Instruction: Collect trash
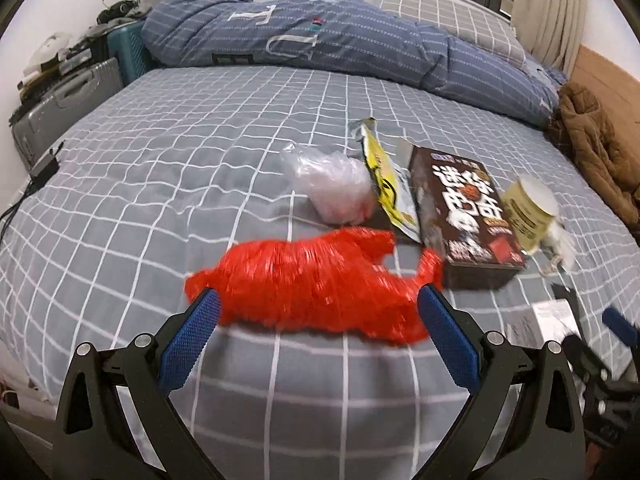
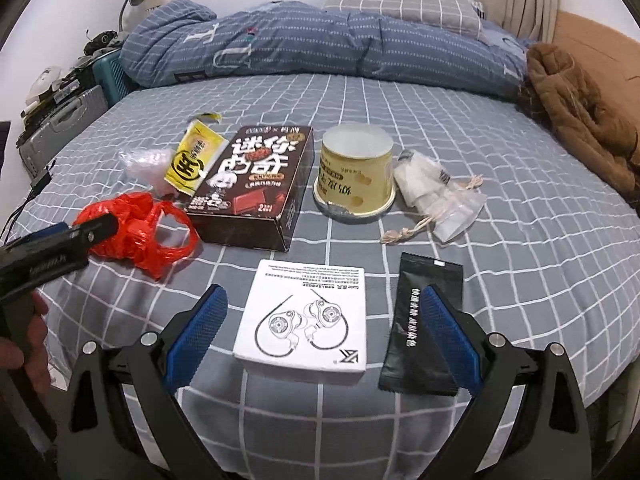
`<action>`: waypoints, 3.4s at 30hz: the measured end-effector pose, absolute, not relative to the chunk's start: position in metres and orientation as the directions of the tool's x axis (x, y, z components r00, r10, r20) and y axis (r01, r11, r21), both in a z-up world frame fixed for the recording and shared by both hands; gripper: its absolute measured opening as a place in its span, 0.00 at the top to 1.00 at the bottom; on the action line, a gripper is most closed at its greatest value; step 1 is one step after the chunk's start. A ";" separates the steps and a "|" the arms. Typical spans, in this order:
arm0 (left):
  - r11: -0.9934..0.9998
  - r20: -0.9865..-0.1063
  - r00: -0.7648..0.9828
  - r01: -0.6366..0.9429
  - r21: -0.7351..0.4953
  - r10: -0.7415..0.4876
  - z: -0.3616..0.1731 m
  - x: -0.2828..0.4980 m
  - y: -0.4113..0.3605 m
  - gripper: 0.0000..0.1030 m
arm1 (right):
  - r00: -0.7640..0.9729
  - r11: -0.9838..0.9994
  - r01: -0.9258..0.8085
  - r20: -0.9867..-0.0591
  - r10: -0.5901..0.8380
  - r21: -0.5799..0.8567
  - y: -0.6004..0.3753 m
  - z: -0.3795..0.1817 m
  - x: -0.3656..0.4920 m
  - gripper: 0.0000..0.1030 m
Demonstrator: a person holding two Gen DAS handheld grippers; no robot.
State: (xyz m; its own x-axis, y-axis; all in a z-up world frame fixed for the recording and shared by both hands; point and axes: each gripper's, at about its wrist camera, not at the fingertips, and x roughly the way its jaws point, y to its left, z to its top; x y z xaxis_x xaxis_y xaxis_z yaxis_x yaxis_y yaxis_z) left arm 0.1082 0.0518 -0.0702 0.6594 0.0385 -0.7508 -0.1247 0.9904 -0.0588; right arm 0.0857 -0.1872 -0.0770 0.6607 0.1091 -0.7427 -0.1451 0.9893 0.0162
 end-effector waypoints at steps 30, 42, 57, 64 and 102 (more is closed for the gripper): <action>0.994 -0.794 0.599 -0.100 0.053 0.103 -0.117 0.167 0.058 0.43 | 0.608 0.987 -0.160 -0.787 0.107 0.010 -0.173 -0.127 0.108 0.33; 0.995 -0.788 0.610 -0.098 0.021 0.076 -0.094 0.158 0.062 0.46 | 0.626 0.989 -0.149 -0.773 0.107 0.016 -0.178 -0.106 0.100 0.33; 0.998 -0.763 0.645 -0.069 -0.006 0.040 -0.057 0.123 0.053 0.46 | 0.639 0.991 -0.135 -0.763 0.097 0.012 -0.187 -0.076 0.076 0.33; 0.999 -0.754 0.657 -0.033 -0.013 0.012 -0.042 0.104 0.042 0.46 | 0.646 0.990 -0.140 -0.757 0.095 0.005 -0.185 -0.062 0.060 0.33; 0.999 -0.771 0.636 -0.008 -0.035 -0.022 -0.021 -0.015 0.014 0.46 | 0.658 0.987 -0.159 -0.741 0.133 0.036 -0.191 -0.031 -0.016 0.33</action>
